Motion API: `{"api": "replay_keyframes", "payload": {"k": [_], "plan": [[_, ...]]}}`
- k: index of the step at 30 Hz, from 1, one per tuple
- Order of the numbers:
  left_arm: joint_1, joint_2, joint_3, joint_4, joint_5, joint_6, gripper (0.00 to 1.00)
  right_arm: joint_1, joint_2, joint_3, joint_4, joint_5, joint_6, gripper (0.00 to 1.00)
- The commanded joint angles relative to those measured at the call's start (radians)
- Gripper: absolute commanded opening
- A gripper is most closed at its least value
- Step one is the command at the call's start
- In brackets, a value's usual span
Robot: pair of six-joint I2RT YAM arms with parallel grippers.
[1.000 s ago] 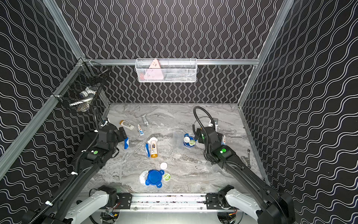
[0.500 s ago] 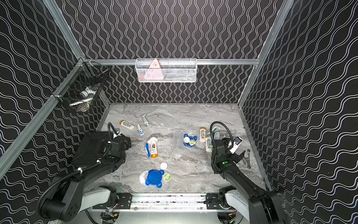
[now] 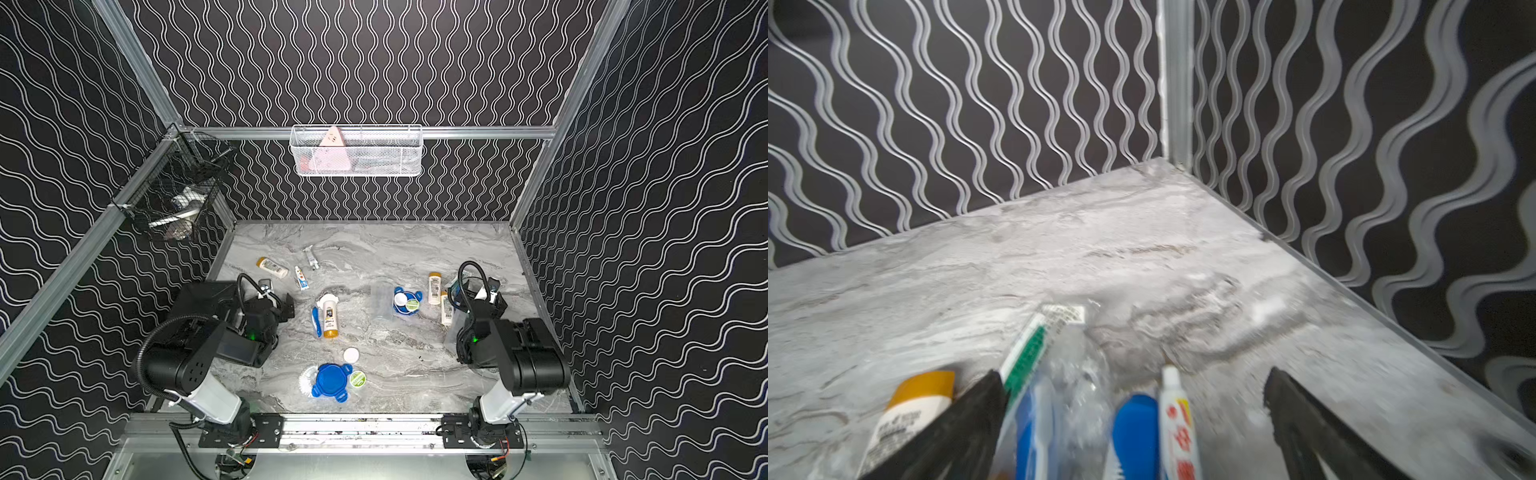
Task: Take out toiletry kits
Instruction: Reset both arms
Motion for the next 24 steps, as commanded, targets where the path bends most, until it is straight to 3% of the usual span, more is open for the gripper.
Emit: {"api": "replay_keyframes", "payload": {"k": [1, 2, 4, 5, 7, 10, 13, 24], "plan": [[0.001, 0.023, 0.035, 0.090, 0.034, 0.032, 0.99, -0.062, -0.059, 0.062, -0.250, -0.233, 0.028, 1.00], [0.001, 0.015, 0.047, 0.052, 0.027, 0.020, 0.99, -0.092, -0.051, 0.089, -0.288, -0.275, 0.038, 1.00], [0.008, 0.020, 0.050, 0.052, 0.033, 0.019, 0.99, -0.096, 0.001, 0.090, -0.191, -0.303, 0.016, 1.00], [0.008, 0.018, 0.053, 0.041, 0.033, 0.015, 0.99, -0.098, -0.017, 0.096, -0.249, -0.310, 0.026, 1.00], [0.010, 0.018, 0.051, 0.045, 0.033, 0.018, 0.99, -0.099, -0.042, 0.116, -0.329, -0.296, 0.028, 1.00], [0.010, 0.017, 0.049, 0.043, 0.029, 0.017, 0.99, -0.091, -0.010, 0.097, -0.224, -0.282, 0.014, 1.00], [0.008, 0.019, 0.049, 0.051, 0.024, 0.025, 0.99, -0.085, -0.027, 0.117, -0.295, -0.272, 0.013, 1.00], [0.005, 0.019, 0.049, 0.054, 0.021, 0.029, 0.99, -0.081, -0.016, 0.115, -0.271, -0.269, 0.007, 1.00]]}}
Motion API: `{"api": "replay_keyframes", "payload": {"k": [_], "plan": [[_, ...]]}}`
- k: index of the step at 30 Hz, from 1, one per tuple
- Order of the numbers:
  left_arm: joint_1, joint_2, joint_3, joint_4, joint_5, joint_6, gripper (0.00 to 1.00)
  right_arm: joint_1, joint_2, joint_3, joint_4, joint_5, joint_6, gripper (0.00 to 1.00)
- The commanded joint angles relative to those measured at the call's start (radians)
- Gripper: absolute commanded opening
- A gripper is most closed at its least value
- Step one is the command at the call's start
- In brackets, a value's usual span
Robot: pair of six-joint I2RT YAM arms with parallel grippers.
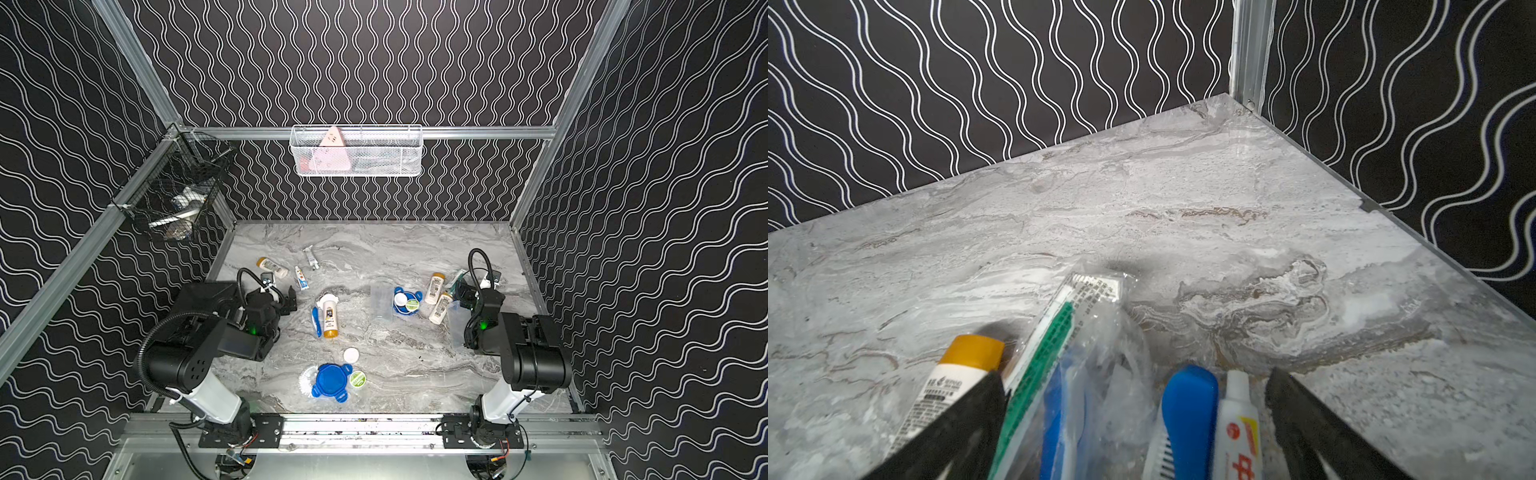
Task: Take out toiletry kits
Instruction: Reset both arms
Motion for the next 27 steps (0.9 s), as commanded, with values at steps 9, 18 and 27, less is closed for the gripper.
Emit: {"api": "replay_keyframes", "payload": {"k": [9, 18, 27], "plan": [[0.000, 0.005, 0.006, 0.030, -0.004, 0.014, 0.99, 0.003, 0.005, 0.003, -0.026, 0.002, -0.022, 1.00], [-0.025, 0.008, 0.004, 0.039, -0.014, 0.032, 0.99, 0.004, 0.006, 0.003, -0.027, 0.003, -0.022, 1.00], [-0.024, 0.008, 0.005, 0.041, -0.014, 0.033, 0.99, 0.013, 0.007, 0.016, -0.055, -0.021, -0.042, 1.00]]}}
